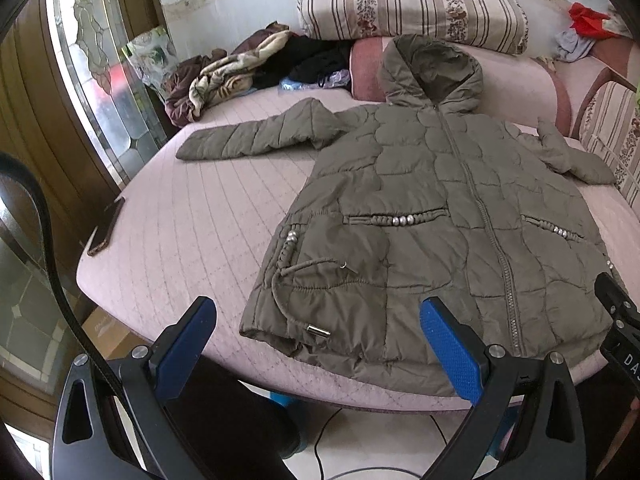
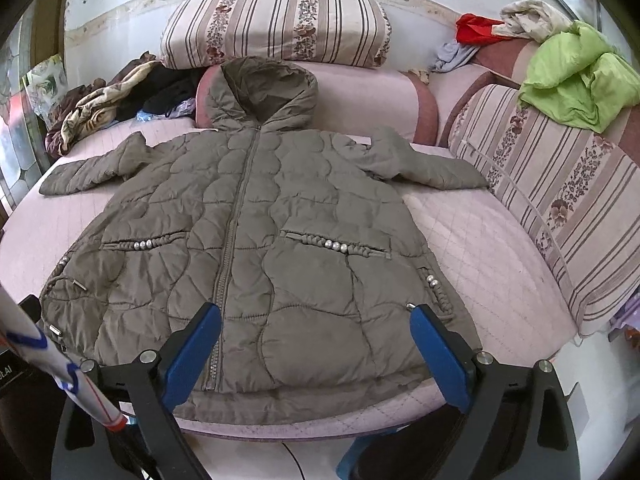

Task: Fold large clothes
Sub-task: 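Move both tools over the spread jacket toward its sleeves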

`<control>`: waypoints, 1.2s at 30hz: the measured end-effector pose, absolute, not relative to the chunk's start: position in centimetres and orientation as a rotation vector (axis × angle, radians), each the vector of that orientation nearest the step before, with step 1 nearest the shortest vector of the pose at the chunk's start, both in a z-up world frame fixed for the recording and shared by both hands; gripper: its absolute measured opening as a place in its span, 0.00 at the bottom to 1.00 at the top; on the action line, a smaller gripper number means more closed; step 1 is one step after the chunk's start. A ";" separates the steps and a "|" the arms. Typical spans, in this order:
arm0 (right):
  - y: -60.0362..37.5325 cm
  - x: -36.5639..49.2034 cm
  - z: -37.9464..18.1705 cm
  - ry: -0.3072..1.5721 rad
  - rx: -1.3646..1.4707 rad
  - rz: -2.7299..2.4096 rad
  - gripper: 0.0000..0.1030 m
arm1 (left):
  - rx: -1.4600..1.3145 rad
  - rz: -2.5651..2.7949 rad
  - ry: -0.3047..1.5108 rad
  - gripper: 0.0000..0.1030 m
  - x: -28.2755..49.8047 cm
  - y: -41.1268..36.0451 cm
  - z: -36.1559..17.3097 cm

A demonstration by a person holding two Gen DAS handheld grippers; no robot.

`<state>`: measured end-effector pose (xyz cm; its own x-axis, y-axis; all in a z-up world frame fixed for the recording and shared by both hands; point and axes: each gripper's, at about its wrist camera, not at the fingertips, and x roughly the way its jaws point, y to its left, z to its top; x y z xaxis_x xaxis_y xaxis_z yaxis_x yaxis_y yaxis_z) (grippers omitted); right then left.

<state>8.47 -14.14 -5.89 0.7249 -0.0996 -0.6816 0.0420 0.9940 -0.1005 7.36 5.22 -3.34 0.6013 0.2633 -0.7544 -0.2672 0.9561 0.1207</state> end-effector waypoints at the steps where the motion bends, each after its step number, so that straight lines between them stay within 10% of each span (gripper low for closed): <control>1: -14.1 8.6 -5.9 0.758 -0.082 -0.080 0.95 | -0.005 0.310 0.874 0.99 7.5 5.4 -3.4; 36: -10.4 11.5 -5.8 0.787 -0.179 -0.051 0.94 | -0.091 0.388 0.890 0.99 9.9 12.6 -4.8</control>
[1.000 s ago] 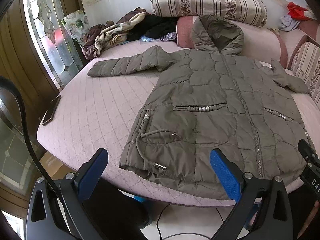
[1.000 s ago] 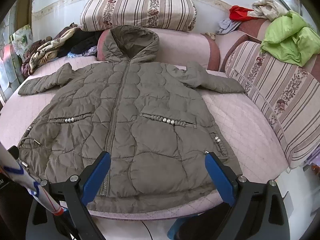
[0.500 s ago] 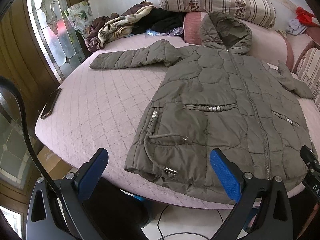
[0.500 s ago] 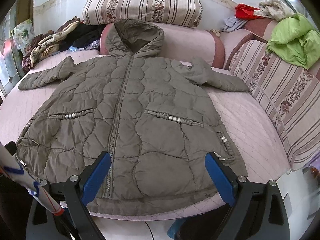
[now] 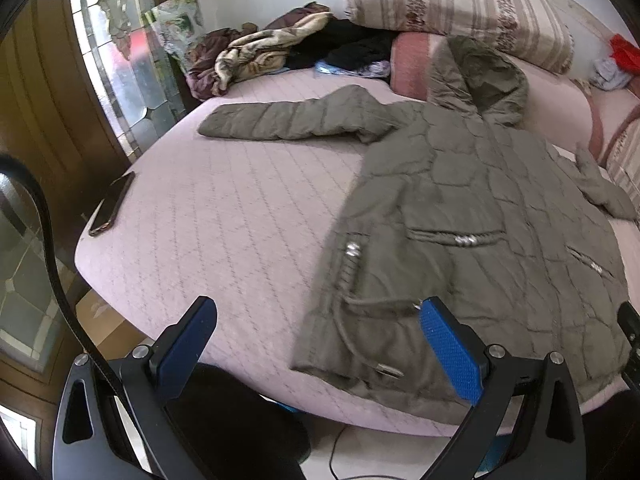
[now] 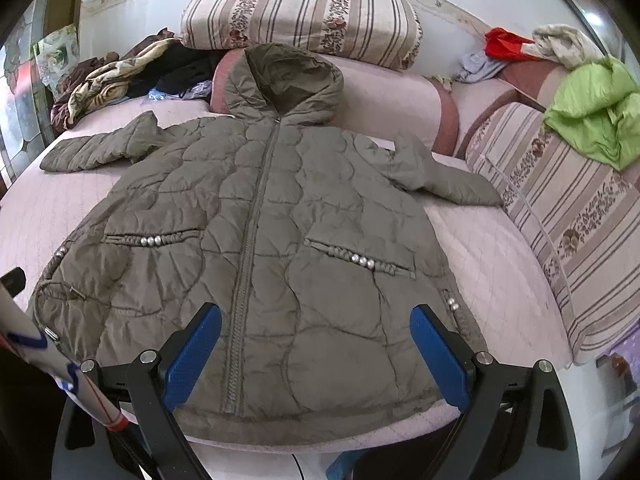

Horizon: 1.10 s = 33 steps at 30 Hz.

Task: Fold large clothes
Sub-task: 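Move both tools over the spread jacket toward its sleeves, then lower the left tool onto the jacket sleeve cuff and close it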

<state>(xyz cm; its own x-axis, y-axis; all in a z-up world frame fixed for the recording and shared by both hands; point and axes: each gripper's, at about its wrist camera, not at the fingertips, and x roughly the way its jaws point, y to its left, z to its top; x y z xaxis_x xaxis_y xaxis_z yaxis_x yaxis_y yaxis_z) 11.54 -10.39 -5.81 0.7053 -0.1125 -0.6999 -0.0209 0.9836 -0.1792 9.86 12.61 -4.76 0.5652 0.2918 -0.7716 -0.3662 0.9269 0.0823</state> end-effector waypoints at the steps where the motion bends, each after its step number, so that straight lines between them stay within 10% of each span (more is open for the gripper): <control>1: -10.1 11.6 -5.7 0.786 -0.184 -0.049 0.94 | -0.092 0.400 0.886 0.99 9.9 13.2 -4.7; 33: -4.8 15.3 -6.8 0.798 -0.253 0.019 0.94 | -0.102 0.591 0.886 0.99 21.9 29.0 -7.1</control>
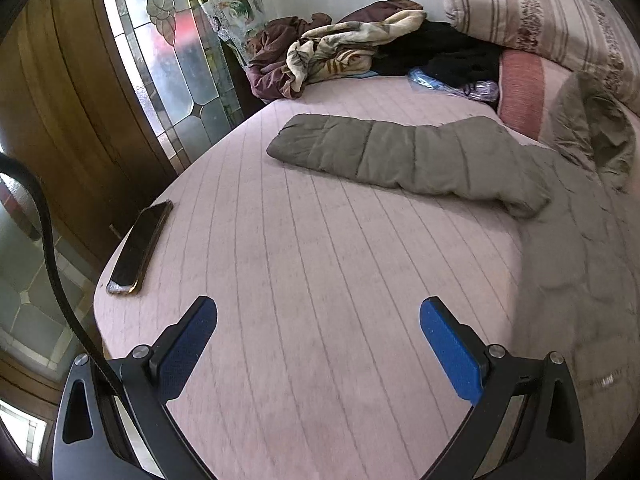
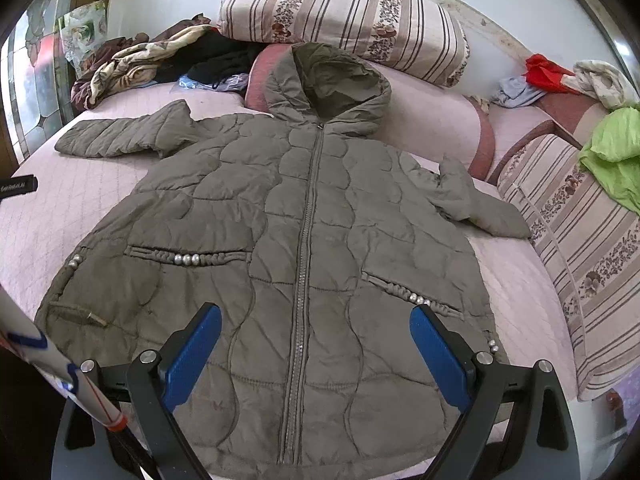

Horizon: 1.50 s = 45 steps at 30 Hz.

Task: Fold large clothes
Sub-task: 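Lower the left tool onto the jacket sleeve cuff and close it, then lift the sleeve with the left tool and fold it across the jacket front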

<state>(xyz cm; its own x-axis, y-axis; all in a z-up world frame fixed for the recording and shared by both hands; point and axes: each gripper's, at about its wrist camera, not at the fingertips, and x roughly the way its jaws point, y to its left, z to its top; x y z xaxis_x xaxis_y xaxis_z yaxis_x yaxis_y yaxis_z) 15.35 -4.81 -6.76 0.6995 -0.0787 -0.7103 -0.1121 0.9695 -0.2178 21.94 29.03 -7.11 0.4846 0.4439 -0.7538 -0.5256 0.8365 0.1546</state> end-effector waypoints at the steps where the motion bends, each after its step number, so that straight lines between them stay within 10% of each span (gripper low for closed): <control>1: -4.9 15.7 -6.9 0.804 -0.247 0.017 0.94 | -0.099 0.594 0.886 0.99 22.4 29.4 -7.2; 29: -2.3 23.4 -11.9 0.900 -0.337 0.031 0.94 | -0.825 0.473 0.832 0.97 39.7 49.1 -15.1; 33: 2.5 25.1 -10.6 0.824 -0.409 0.132 0.94 | -0.811 0.548 0.856 0.32 40.5 49.5 -15.2; 45: 23.2 30.3 -11.1 0.573 -0.781 0.470 0.94 | -0.948 0.465 0.757 0.12 36.4 50.7 -14.3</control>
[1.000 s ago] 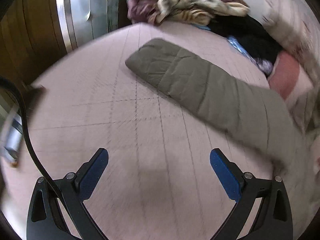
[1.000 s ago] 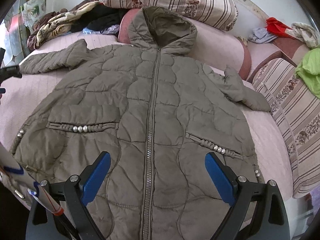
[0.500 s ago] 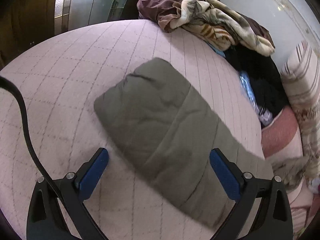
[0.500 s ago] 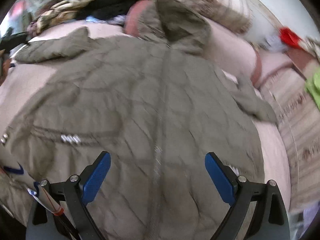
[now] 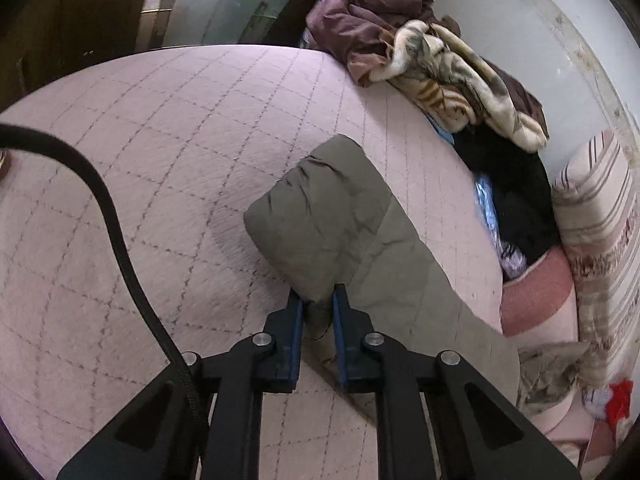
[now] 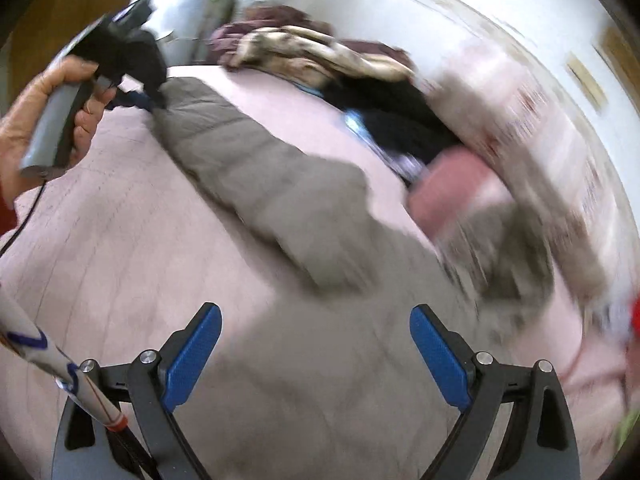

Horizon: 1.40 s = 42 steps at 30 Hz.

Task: Fold large clothes
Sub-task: 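Lift the sleeve with the left tool and fold it across the jacket front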

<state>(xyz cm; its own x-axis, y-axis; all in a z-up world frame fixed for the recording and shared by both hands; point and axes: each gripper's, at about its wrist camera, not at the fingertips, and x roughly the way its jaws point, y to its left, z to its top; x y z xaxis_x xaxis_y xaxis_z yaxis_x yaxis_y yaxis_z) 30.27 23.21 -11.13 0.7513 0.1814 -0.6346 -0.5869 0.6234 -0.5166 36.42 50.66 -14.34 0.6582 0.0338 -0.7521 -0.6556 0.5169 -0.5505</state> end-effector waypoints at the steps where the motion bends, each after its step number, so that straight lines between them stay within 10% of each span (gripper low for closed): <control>1: 24.7 30.8 -11.6 0.553 -0.808 0.485 0.94 | -0.942 0.456 0.745 0.12 36.2 50.7 -13.9; 12: 36.8 36.0 -18.6 0.455 -1.041 0.431 0.79 | -0.915 0.411 0.645 0.12 34.8 51.7 -10.2; 14: 37.4 36.5 -18.7 0.456 -1.051 0.410 0.40 | -0.912 0.409 0.642 0.12 34.9 51.6 -9.9; 17: 36.8 37.1 -17.6 0.501 -0.985 0.414 0.14 | -0.891 0.403 0.644 0.12 34.9 51.0 -9.0; 29: 20.6 37.9 -7.0 0.702 -0.241 0.373 0.11 | -0.604 0.169 0.573 0.12 36.3 37.3 0.6; 42: -0.7 38.4 -13.5 0.972 0.435 0.222 0.11 | -0.140 -0.128 0.658 0.16 36.3 14.5 0.7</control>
